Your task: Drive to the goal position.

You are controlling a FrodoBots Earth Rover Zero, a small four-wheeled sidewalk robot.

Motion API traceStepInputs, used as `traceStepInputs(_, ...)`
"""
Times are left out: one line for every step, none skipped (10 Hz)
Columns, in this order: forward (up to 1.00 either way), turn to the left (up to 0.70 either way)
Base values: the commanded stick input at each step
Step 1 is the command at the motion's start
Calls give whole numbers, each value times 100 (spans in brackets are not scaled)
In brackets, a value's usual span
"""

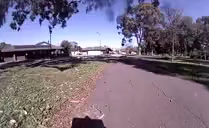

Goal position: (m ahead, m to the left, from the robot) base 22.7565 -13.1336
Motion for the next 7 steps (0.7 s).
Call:
traceStepInputs(0, 0)
traceStepInputs(0, 0)
traceStepInputs(0, 0)
traceStepInputs(0, 0)
traceStepInputs(3, 0)
traceStepInputs(8, 0)
traceStepInputs(13, 0)
